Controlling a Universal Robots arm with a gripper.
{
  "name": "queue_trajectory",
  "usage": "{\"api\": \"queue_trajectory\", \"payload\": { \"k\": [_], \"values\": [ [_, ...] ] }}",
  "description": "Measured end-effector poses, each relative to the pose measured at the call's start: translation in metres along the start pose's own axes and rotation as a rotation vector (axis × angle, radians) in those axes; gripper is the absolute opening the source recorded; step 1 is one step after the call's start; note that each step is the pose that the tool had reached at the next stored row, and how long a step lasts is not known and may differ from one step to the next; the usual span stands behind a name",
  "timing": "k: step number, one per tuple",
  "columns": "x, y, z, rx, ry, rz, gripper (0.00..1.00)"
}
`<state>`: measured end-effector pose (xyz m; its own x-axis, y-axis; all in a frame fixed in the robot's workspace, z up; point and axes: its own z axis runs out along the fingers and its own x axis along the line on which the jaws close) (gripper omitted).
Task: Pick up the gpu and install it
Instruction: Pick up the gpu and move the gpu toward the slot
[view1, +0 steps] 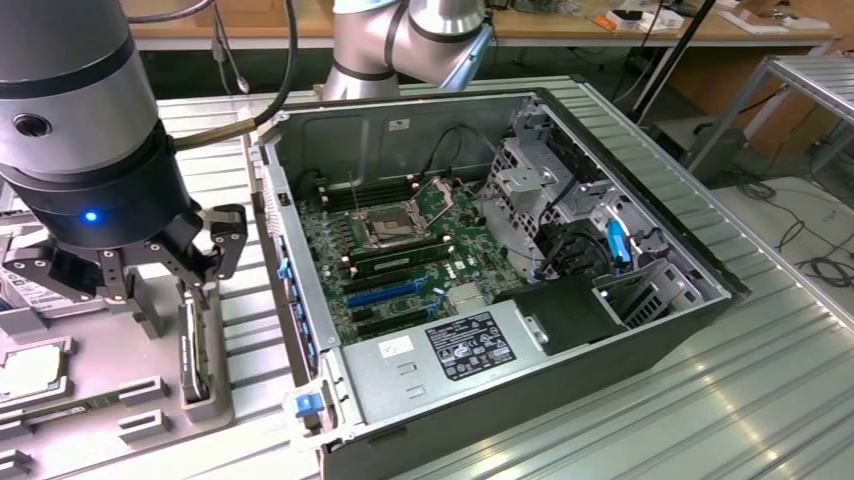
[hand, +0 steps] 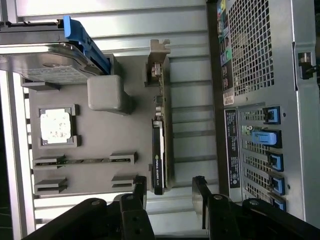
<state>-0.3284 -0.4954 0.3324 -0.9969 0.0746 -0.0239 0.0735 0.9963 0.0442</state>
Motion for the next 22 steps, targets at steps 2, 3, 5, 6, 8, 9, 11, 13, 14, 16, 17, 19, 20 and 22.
{"api": "queue_trajectory", "payload": {
  "k": [2, 3, 5, 6, 8, 9, 11, 13, 14, 16, 17, 19, 20, 22],
  "values": [
    [0.000, 0.0006, 0.0019, 0.0001, -0.0001, 0.000, 0.50],
    [0.000, 0.0009, 0.0028, 0.0003, -0.0001, 0.000, 0.50],
    [0.000, 0.0015, 0.0049, 0.0006, -0.0001, 0.000, 0.50],
    [0.000, 0.0018, 0.0062, 0.0007, -0.0002, 0.000, 0.50],
    [0.001, 0.0029, 0.0103, 0.0011, -0.0002, 0.000, 0.50],
    [0.001, 0.0032, 0.0117, 0.0013, -0.0001, 0.000, 0.50],
    [0.001, 0.0038, 0.0148, 0.0015, -0.0002, 0.000, 0.50],
    [0.001, 0.0042, 0.0164, 0.0016, -0.0003, 0.000, 0.50],
    [0.001, 0.0043, 0.0172, 0.0018, -0.0003, 0.000, 0.50],
    [0.001, 0.0046, 0.0191, 0.0022, -0.0003, 0.000, 0.50],
    [0.001, 0.0048, 0.0201, 0.0026, -0.0002, 0.000, 0.50],
    [0.001, 0.0051, 0.0221, 0.0031, -0.0004, 0.000, 0.50],
    [0.001, 0.0052, 0.0238, 0.0033, -0.0004, 0.000, 0.50],
    [0.001, 0.0054, 0.0280, 0.0039, -0.0005, 0.000, 0.50]
  ]
}}
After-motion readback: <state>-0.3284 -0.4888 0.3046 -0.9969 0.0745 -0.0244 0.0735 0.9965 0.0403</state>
